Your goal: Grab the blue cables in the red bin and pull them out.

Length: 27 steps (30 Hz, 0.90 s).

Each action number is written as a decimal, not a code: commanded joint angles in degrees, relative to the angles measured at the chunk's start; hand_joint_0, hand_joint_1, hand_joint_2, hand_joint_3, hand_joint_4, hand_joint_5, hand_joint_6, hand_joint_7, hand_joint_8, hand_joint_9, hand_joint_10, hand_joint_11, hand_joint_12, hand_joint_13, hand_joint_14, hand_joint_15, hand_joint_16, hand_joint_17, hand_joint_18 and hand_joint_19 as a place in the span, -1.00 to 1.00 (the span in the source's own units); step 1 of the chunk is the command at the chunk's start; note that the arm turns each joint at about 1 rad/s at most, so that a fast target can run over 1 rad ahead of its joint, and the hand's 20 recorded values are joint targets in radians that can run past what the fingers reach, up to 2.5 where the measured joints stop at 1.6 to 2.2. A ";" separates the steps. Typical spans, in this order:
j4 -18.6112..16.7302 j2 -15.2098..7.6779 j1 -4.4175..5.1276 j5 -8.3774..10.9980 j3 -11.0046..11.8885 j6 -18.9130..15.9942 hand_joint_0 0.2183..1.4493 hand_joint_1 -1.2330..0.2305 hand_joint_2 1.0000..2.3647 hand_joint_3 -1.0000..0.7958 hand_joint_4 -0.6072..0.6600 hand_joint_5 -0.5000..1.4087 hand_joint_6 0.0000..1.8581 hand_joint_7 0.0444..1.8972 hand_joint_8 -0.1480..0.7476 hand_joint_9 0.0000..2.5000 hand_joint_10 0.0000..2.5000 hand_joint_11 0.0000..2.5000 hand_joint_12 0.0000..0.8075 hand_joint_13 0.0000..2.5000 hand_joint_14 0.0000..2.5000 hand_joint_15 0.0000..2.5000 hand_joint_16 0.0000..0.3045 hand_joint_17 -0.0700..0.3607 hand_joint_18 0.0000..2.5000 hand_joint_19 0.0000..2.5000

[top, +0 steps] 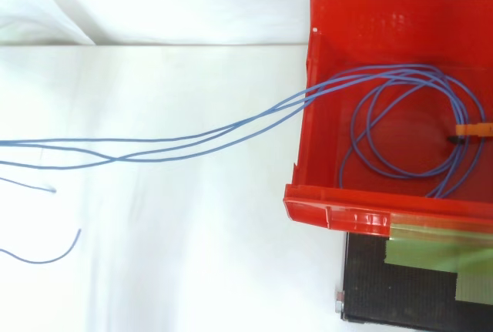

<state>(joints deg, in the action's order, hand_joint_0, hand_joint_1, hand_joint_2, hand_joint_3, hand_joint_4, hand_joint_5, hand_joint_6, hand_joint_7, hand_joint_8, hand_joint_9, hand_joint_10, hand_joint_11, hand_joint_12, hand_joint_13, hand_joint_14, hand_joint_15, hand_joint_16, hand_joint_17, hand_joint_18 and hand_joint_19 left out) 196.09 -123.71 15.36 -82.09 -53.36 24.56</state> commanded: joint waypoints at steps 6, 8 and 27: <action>-1.06 -0.04 0.02 -0.53 0.98 0.70 -0.02 -0.58 -1.00 -1.00 0.28 0.56 -0.53 -0.28 -0.10 -0.18 0.16 0.22 -0.22 -0.10 0.09 0.06 -0.75 -0.28 -0.33 -0.09; -2.82 -0.04 -0.15 -1.06 0.98 2.29 -0.13 -0.56 -1.00 -1.00 0.31 0.54 -0.52 -0.30 -0.05 -0.19 0.19 0.19 -0.18 -0.11 0.13 0.03 -0.73 -0.25 -0.33 -0.10; -20.75 -0.04 -1.21 -2.81 0.89 21.01 -0.20 -0.53 -1.00 -1.00 0.38 0.46 -0.56 -0.28 0.00 -0.26 0.23 0.12 -0.14 -0.15 0.17 -0.04 -0.71 -0.21 -0.35 -0.10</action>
<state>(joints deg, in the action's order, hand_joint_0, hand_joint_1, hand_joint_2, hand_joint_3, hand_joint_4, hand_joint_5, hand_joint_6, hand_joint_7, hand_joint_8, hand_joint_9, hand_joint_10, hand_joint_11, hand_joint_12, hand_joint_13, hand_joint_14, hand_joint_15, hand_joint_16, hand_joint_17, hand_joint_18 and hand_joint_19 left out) 176.63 -123.75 14.21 -85.04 -52.44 43.91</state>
